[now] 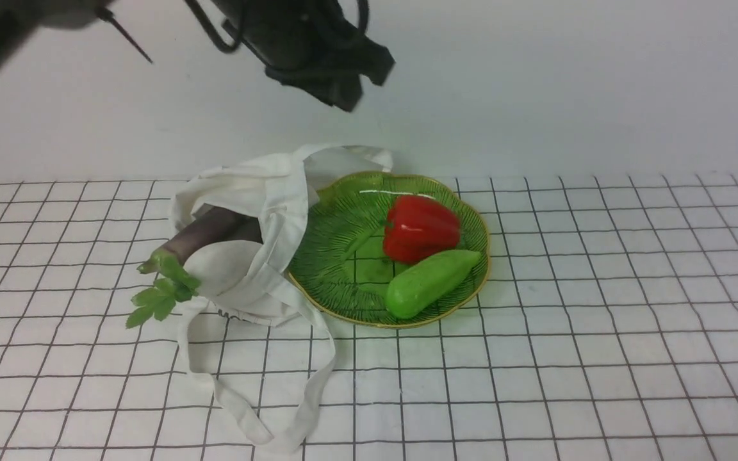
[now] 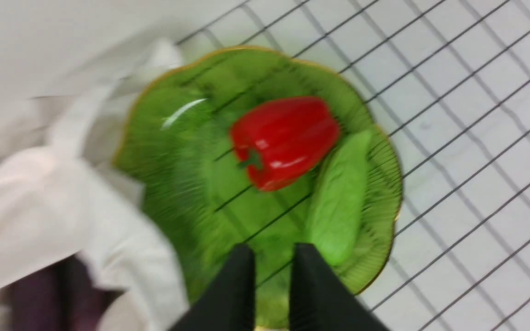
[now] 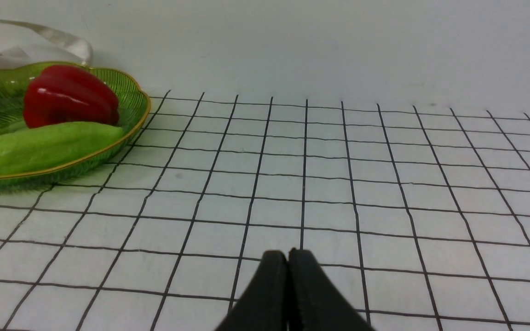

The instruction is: Take vegetables from bag on white checkered tablecloth place on plate.

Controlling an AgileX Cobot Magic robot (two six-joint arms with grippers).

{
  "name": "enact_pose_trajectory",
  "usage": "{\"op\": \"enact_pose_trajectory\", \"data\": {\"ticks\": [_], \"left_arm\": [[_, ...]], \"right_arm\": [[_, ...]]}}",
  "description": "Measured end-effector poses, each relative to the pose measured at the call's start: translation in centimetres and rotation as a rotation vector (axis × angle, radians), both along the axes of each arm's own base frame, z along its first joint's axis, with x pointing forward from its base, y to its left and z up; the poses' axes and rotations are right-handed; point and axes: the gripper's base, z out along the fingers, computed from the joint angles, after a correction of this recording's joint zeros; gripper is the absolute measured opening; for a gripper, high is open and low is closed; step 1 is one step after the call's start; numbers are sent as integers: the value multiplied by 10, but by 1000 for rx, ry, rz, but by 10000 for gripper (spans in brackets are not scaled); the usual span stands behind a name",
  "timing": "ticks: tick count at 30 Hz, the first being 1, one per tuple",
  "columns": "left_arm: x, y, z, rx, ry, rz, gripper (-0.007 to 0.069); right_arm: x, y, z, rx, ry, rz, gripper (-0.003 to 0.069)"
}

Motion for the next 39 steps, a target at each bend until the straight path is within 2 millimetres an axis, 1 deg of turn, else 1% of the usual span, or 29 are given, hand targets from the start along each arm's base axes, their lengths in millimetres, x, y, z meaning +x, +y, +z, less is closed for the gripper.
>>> {"op": "enact_pose_trajectory", "data": {"ticks": [1,3,6,7,8,9,10,11,12,13,14,15,17,18,21,22,23,24,25,28,30,33,36,39], "left_arm": [[-7,5,6,17,-14,6,27],[-24,16,16,43,-33,20,3],[-52,32,8,93,16,40,-8],[-56,34,10,90,14,41,-8],[-72,41,1,104,54,47,-8],[-72,41,-3,110,66,47,-8],[-90,50,-13,122,109,57,-8],[-107,57,-17,119,117,67,-8],[-107,57,-21,123,125,67,-8],[-126,65,-27,93,107,76,-8],[-136,68,-31,74,91,81,-8],[-156,76,-41,21,45,92,-8],[-177,83,-60,-58,-2,112,-8],[-183,84,-60,-100,-36,119,-8],[-210,93,-88,-255,-131,164,-8],[-216,96,-92,-286,-160,173,-8],[-226,101,-103,-341,-207,194,-8],[-227,101,-107,-351,-215,201,-8],[-235,105,-113,-399,-256,218,-8],[-248,112,-131,-464,-299,250,-8],[-256,116,-140,-472,-299,256,-8],[-262,119,-153,-461,-276,259,-8],[-264,119,-158,-454,-265,260,-8],[-264,119,-158,-453,-264,260,-8]], "right_arm": [[0,0,0,0,0,0,-15],[0,0,0,0,0,0,-15],[0,0,0,0,0,0,-15],[0,0,0,0,0,0,-15],[0,0,0,0,0,0,-15],[0,0,0,0,0,0,-15],[0,0,0,0,0,0,-15],[0,0,0,0,0,0,-15],[0,0,0,0,0,0,-15],[0,0,0,0,0,0,-15],[0,0,0,0,0,0,-15],[0,0,0,0,0,0,-15],[0,0,0,0,0,0,-15],[0,0,0,0,0,0,-15],[0,0,0,0,0,0,-15],[0,0,0,0,0,0,-15],[0,0,0,0,0,0,-15],[0,0,0,0,0,0,-15],[0,0,0,0,0,0,-15],[0,0,0,0,0,0,-15],[0,0,0,0,0,0,-15],[0,0,0,0,0,0,-15],[0,0,0,0,0,0,-15],[0,0,0,0,0,0,-15]]}}
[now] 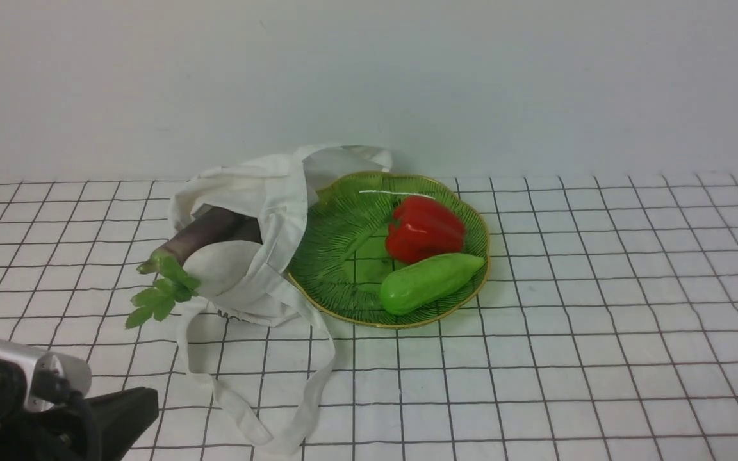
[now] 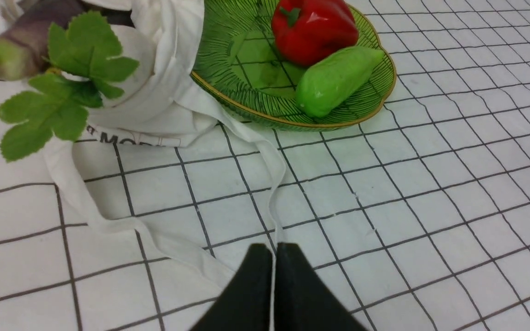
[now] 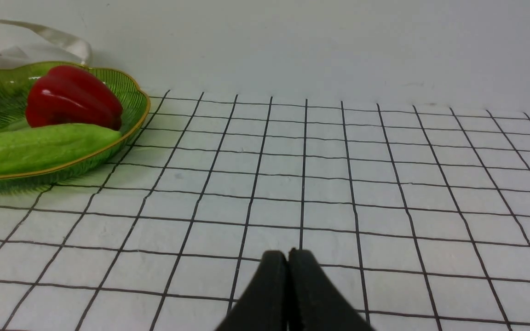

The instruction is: Take vegetables from bag on white checkered tablecloth place on plate.

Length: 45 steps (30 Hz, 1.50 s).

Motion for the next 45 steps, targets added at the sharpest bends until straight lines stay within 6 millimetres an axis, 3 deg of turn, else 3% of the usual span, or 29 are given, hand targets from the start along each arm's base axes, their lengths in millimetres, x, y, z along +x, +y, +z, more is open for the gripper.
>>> {"op": "enact_pose_trajectory", "data": {"ticks": [4,9,15,21,45], "left_arm": [[0,1,-1,29,-13,-7,-8],[-14,17,-7,155,-149,11,-8],[-34,41,-37,186,-215,216,-8],[-44,50,-67,196,-229,330,-8],[-52,51,-72,196,-231,340,-8]], "right_arm": [[0,0,0,0,0,0,-15],[0,0,0,0,0,0,-15],[0,0,0,0,0,0,-15],[0,0,0,0,0,0,-15],[0,0,0,0,0,0,-15]]}}
